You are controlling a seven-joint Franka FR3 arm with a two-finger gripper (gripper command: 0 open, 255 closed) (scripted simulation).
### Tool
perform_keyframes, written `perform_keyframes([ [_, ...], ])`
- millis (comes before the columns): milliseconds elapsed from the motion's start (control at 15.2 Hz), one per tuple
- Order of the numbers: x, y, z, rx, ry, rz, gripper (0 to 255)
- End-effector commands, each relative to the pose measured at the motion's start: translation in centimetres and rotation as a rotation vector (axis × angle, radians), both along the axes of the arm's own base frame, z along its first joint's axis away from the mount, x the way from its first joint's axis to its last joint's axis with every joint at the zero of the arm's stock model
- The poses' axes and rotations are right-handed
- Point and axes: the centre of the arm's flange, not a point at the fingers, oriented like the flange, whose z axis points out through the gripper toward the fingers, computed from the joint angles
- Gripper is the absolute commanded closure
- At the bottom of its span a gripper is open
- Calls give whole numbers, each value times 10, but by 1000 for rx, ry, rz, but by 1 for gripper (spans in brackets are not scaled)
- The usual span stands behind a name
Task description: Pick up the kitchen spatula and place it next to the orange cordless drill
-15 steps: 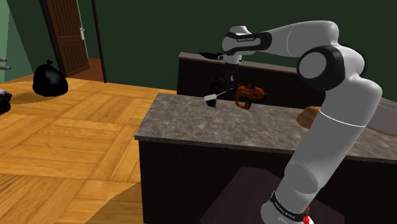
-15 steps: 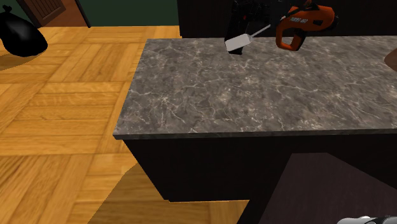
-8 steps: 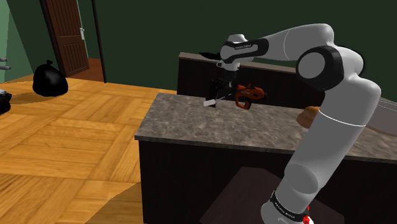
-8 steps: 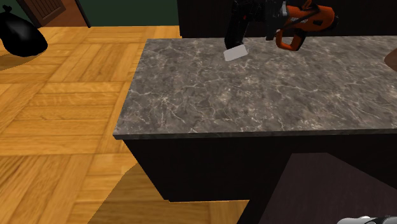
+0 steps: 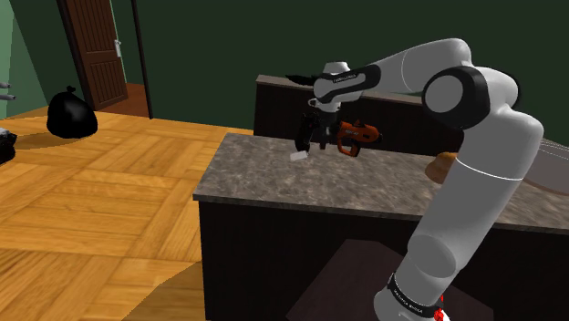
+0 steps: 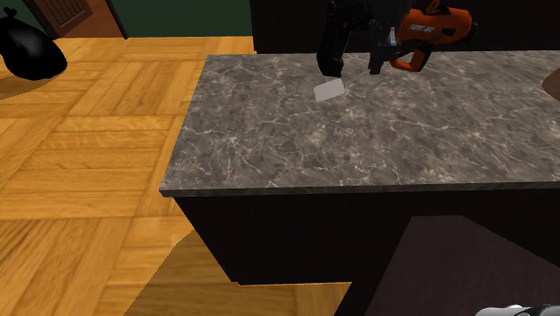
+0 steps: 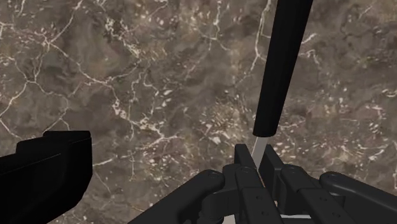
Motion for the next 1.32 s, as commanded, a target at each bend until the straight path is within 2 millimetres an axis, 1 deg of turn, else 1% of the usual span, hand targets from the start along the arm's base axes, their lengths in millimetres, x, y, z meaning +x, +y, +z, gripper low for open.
perform_keyframes([
  [0,0,-2,-11,0,0,0,255],
  [1188,0,-2,-106,0,0,0,255],
  [1254,0,-2,-114,0,0,0,255],
])
